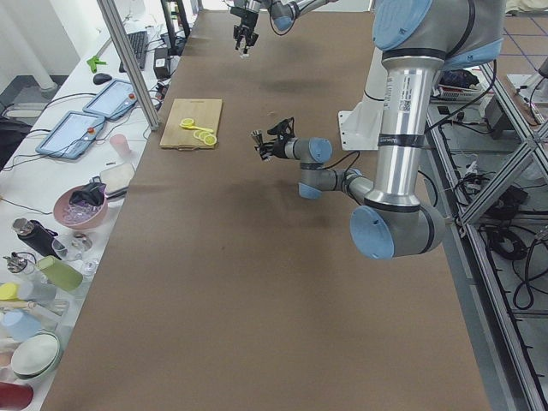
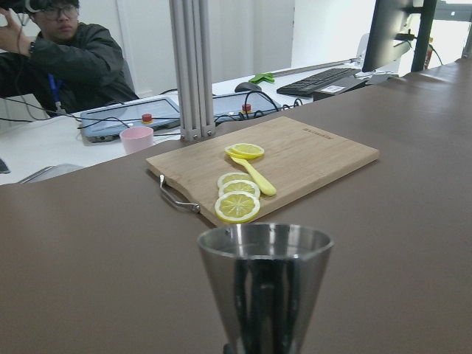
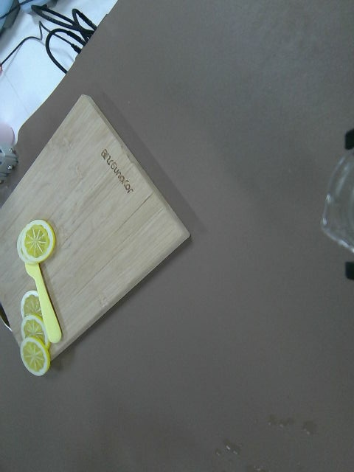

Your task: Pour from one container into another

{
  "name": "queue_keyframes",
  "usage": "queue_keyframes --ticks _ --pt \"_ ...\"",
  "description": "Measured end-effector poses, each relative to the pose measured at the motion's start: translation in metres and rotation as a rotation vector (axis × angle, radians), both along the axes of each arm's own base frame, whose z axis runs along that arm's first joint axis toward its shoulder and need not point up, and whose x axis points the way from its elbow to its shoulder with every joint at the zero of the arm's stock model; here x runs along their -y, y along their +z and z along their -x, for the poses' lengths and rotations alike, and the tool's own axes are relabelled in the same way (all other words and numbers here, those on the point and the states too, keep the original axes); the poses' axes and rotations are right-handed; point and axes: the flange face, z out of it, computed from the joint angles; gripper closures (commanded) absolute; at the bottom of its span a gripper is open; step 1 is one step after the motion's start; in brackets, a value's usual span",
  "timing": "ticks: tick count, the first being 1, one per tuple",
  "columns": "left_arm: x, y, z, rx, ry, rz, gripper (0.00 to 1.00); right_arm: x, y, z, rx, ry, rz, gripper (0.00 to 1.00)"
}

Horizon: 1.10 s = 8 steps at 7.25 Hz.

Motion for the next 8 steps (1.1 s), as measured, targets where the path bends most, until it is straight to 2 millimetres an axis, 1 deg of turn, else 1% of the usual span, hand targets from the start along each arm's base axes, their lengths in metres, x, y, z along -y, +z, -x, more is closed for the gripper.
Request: queue_keyframes --ticks 2,3,5,7,8 --pt "0.023 -0.021 -0.025 0.027 0.071 -0.029 1.00 -0.004 -0.025 0.020 0.001 -0.026 -0.010 1.00" --pt "0.034 -0.028 -0.041 0.048 0.105 -0.055 1.00 -0.012 -0.038 0.031 0.004 -0.052 -0.020 1.00" --pt "0.063 -0.048 -0.065 0.110 0.169 -0.153 1.00 -0.023 -0.059 0.045 0.016 -0.091 -0.045 1.00" --pt "0.091 -0.071 -0.079 0.165 0.245 -0.262 1.00 -0.033 -0.084 0.060 0.017 -0.129 -0.057 1.00" --pt "0.104 -0.082 -0.083 0.184 0.287 -0.309 1.00 -0.034 -0.094 0.067 0.003 -0.154 -0.096 1.00"
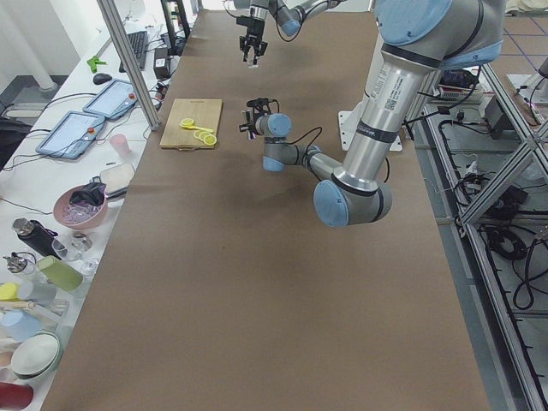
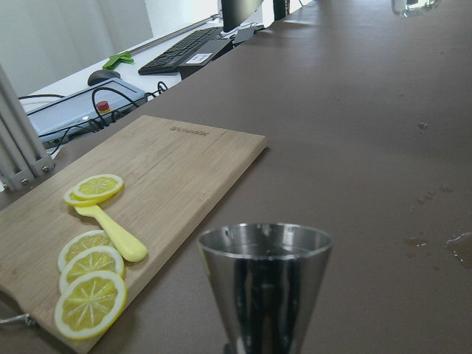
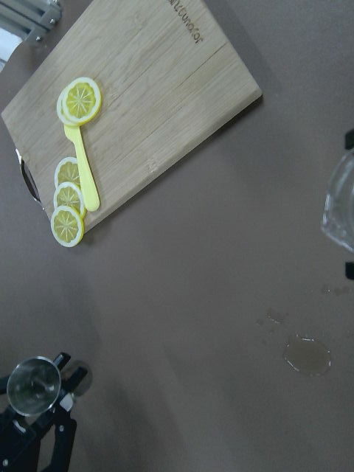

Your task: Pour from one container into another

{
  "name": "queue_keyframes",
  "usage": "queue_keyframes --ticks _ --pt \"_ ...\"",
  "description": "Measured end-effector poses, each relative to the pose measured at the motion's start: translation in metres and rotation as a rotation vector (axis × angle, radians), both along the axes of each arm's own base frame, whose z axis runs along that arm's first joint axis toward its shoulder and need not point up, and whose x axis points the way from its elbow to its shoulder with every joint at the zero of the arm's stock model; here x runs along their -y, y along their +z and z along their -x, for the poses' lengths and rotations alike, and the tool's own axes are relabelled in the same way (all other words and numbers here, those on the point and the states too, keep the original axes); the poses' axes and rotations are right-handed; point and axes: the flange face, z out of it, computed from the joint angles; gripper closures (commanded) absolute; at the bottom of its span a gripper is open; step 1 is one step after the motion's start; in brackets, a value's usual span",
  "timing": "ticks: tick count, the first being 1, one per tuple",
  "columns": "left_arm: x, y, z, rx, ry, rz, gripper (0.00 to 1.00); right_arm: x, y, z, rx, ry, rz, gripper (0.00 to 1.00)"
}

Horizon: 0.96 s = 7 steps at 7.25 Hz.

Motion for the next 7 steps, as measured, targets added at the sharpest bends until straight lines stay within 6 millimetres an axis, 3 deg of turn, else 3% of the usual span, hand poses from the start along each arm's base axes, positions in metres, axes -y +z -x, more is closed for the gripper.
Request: queue_keyframes --ticks 3,7 --pt "0.029 -0.029 -0.021 0.064 0.143 -0.118 1.00 0.001 -0.036 0.007 -0.067 -0.070 -0.129 1.00" --pt "0.040 -0.072 -0.053 0.093 0.245 -0.211 1.00 -0.003 -0.057 0.023 -0.089 -0.103 -0.122 1.00"
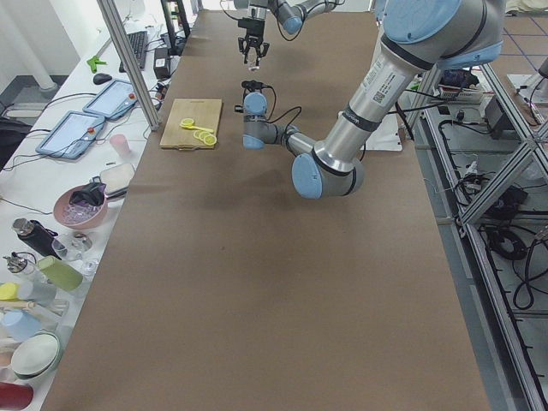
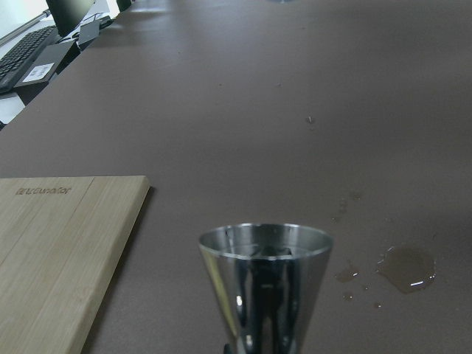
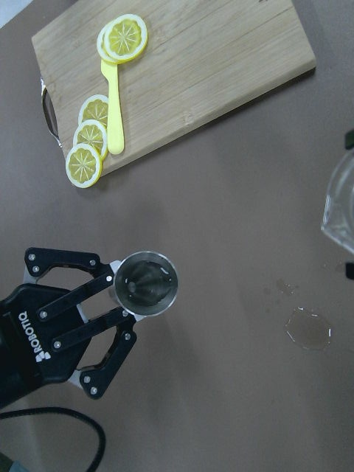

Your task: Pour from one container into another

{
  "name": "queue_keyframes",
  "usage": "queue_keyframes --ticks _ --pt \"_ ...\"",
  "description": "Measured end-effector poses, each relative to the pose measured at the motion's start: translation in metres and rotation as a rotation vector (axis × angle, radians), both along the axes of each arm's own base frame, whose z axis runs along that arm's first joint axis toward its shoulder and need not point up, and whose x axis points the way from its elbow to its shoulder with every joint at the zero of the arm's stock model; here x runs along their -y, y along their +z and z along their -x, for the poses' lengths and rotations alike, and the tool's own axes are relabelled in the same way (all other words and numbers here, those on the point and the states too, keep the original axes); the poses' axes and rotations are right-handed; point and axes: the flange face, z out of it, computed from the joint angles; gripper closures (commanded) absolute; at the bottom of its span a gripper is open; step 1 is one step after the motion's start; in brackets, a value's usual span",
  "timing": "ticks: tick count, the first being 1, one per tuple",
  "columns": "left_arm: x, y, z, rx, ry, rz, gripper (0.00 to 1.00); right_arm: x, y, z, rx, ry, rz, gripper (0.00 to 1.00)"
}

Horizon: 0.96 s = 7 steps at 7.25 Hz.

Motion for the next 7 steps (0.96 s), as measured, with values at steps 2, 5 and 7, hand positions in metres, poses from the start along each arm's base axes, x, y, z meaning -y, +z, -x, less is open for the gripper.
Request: queue_keyframes --ticks 2,5,7 --pt "-0.007 -0.020 -0.014 -0.015 0.018 -0.023 1.00 0.000 -0.011 0.007 -0.019 -0.008 0.021 1.00" --pt "-0.017 -0.031 -0.034 -0.057 0.028 -0.043 1.00 -0.019 -0.024 0.017 -0.066 -0.032 0.063 1.00" --pt "-0.019 -0.027 -0.044 -0.112 0.014 -0.033 1.00 -0.027 -0.039 0.031 -0.114 -0.041 0.080 1.00"
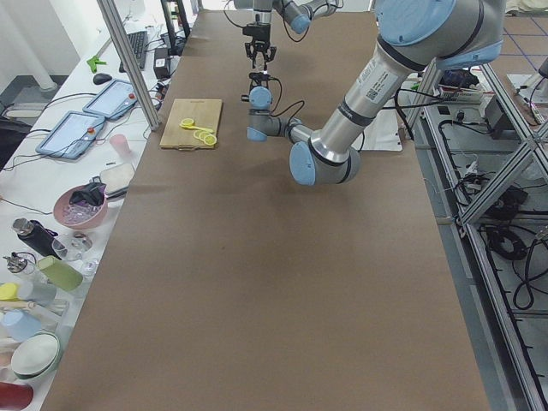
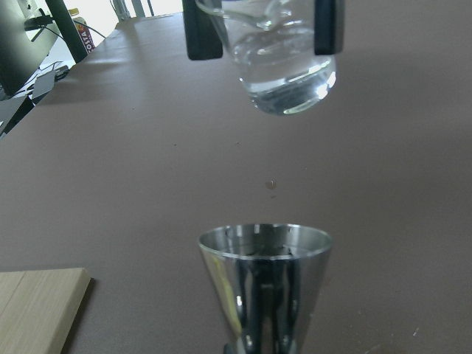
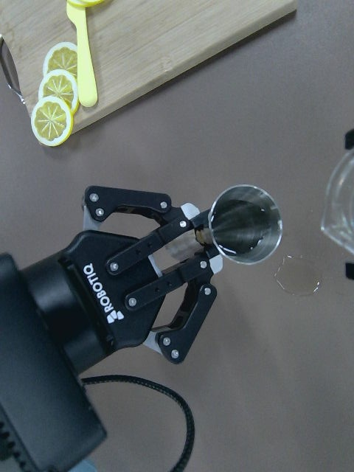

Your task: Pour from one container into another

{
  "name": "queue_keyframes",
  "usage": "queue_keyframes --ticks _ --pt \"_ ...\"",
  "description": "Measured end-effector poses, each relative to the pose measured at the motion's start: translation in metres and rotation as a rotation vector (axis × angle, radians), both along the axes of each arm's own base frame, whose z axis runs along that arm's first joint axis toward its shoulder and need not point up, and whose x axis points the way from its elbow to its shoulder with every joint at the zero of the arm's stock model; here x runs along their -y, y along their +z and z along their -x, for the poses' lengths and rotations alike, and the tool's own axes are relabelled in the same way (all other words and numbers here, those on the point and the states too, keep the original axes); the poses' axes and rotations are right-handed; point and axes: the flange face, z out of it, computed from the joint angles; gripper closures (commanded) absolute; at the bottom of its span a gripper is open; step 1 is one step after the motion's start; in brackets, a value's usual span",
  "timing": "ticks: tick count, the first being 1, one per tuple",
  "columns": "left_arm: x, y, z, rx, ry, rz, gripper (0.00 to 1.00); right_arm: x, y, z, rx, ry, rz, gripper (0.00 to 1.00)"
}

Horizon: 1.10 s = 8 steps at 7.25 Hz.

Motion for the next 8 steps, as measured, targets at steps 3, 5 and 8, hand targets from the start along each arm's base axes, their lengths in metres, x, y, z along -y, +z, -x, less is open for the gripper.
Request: queue_keyframes --ticks 3,5,8 --pt "-0.004 -0.001 -0.010 -0.078 -0.031 0.025 1.00 -0.002 -0.014 0.013 -0.076 -0.009 -0.019 1.00" --pt "-0.010 -0.008 -0.013 -0.119 -0.053 0.037 1.00 -0.003 -0.016 0.017 -0.113 -0.018 -0.031 1.00" --pt "-0.014 -0.012 -0.013 -0.144 -0.066 0.035 1.00 -0.002 -0.022 0.019 -0.157 -0.046 -0.041 1.00"
